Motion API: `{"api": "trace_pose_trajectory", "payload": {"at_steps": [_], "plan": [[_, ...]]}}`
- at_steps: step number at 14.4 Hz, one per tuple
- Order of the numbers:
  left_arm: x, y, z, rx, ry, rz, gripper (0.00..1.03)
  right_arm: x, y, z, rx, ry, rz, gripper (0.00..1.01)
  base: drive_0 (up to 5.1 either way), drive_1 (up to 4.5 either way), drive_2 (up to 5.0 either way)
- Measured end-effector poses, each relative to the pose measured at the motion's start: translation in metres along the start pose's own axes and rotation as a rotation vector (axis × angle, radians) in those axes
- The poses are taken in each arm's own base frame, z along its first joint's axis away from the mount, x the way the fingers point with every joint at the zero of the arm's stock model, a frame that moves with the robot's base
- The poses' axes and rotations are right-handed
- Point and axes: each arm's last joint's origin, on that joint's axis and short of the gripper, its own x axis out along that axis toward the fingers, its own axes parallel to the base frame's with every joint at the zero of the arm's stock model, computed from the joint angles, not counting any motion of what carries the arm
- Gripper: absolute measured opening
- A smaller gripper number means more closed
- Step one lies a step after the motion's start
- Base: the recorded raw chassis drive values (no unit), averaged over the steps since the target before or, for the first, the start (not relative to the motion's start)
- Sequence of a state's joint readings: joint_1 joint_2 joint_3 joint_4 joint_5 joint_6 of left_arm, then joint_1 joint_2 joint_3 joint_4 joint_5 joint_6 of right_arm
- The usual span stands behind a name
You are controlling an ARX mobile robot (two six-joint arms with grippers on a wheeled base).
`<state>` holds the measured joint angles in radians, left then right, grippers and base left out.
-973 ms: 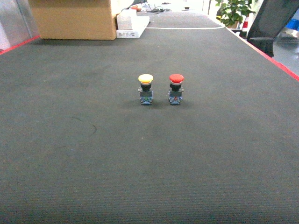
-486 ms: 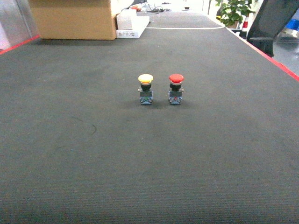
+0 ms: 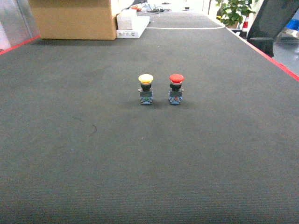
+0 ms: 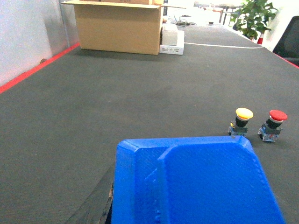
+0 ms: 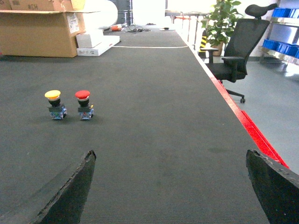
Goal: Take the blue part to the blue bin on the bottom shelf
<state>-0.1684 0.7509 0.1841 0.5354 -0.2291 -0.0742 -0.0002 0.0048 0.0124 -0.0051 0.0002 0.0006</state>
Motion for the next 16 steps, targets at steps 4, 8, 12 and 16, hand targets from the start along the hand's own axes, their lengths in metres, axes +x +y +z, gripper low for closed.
{"api": "trace_pose_trajectory", "payload": {"at_steps": [4, 8, 12, 16], "plan": [[-0.0007, 0.0, 0.0016, -0.003, -0.013, -0.002, 0.44, 0.0, 0.0, 0.0002, 0.0, -0.002, 0.0, 0.98, 0.0, -2.03, 2.1], [-0.0002, 0.0002, 0.0003, 0.0, -0.003, 0.006, 0.44, 0.0, 0.0, 0.0, 0.0, 0.0, 0.0, 0.98, -0.9, -0.86, -0.9], [-0.0002, 0.0001, 0.0001, 0.0, -0.002, 0.003, 0.44, 0.0, 0.0, 0.0, 0.0, 0.0, 0.0, 0.98, -1.6, -1.58, -1.6], [-0.0002, 0.0001, 0.0002, 0.0, -0.002, 0.003, 0.44, 0.0, 0.0, 0.0, 0.0, 0.0, 0.0, 0.98, -1.6, -1.55, -1.6]]}}
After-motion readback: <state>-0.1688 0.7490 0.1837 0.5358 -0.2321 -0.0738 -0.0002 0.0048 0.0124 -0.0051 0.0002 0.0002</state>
